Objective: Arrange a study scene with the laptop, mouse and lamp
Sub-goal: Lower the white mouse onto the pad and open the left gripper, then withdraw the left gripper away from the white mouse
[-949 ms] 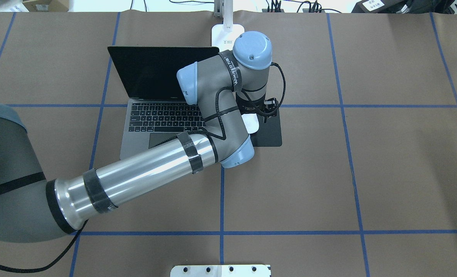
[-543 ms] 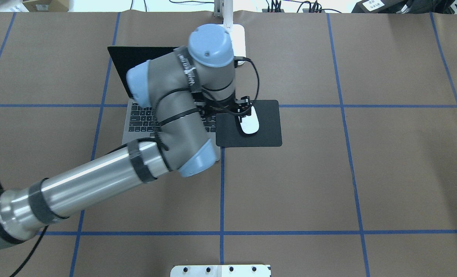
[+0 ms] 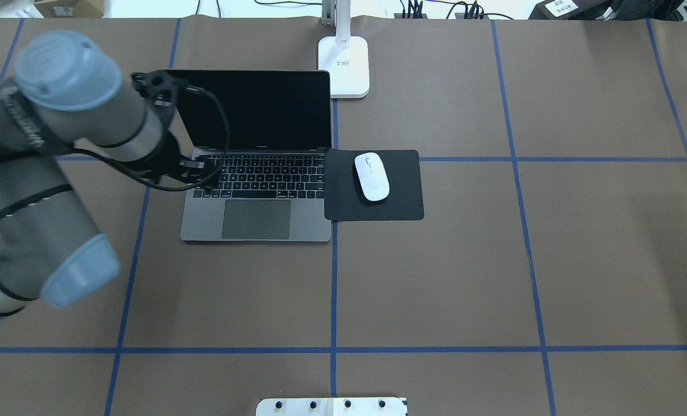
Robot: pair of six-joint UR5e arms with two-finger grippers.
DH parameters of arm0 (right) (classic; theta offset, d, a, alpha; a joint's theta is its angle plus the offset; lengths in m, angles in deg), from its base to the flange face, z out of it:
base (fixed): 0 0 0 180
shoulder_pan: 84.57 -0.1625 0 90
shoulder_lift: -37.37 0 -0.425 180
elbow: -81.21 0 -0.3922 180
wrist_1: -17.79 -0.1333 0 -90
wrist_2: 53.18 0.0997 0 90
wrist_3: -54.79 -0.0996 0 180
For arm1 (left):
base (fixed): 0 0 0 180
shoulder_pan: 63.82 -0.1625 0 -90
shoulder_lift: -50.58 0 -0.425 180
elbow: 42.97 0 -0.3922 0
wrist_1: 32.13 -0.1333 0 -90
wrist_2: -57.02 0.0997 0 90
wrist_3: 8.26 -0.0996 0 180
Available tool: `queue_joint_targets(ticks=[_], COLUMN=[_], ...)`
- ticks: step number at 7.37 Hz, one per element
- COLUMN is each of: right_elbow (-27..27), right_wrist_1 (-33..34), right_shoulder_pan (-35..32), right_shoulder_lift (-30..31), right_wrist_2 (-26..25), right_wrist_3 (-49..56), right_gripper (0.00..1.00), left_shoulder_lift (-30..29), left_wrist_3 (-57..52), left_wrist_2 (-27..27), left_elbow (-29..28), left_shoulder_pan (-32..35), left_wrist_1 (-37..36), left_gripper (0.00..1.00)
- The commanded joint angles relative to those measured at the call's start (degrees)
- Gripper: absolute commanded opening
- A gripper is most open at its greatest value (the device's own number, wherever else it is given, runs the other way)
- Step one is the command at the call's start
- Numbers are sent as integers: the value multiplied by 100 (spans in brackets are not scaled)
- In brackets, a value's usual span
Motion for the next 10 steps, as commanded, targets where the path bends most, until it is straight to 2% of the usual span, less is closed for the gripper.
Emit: queue_joint_targets(ticks=[1, 3, 4, 5, 7, 10], right_elbow=[-21, -30, -30, -30, -30, -30], right_wrist_1=[-46, -46, -46, -46, -46, -46], right_shoulder_pan=[7, 7, 7, 7, 7, 7], right_shoulder_lift=[-27, -53, -62, -62, -62, -88], right_wrist_2=[7, 16, 16, 25, 25, 25], right_wrist_3=[-6, -6, -6, -6, -6, -6], right_gripper=[100, 100, 100, 100, 100, 100], left_shoulder_lift=[1448, 2337, 2759, 3120, 3718, 3669], left_wrist_3=[-2181, -4441, -5147, -5772, -6138, -5938], left_wrist_2=[-471, -1314, -1553, -1564, -1573, -1556], left_elbow=[557, 269, 75, -100, -435, -674], left_shoulder_pan=[1356, 3025, 3616, 4048, 4631, 4765], left_wrist_1=[-102, -85, -58, -50, 283, 284], left_gripper=[100, 100, 100, 100, 100, 100])
